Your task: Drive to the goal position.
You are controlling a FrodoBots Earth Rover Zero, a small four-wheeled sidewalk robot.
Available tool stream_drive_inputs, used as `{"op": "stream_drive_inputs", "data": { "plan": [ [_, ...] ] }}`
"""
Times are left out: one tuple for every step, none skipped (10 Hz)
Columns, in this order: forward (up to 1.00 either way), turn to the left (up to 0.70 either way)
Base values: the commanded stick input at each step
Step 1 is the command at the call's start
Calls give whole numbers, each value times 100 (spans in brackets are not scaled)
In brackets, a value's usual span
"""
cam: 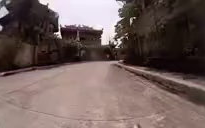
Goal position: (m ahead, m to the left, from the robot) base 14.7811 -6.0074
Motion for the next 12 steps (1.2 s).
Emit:
{"op": "stream_drive_inputs", "data": {
  "plan": [
    [70,0],
    [70,0],
    [70,0],
    [70,0],
    [70,0],
    [70,0],
    [70,0],
    [70,0],
    [70,0],
    [70,0],
    [70,0],
    [70,0]
  ]
}}
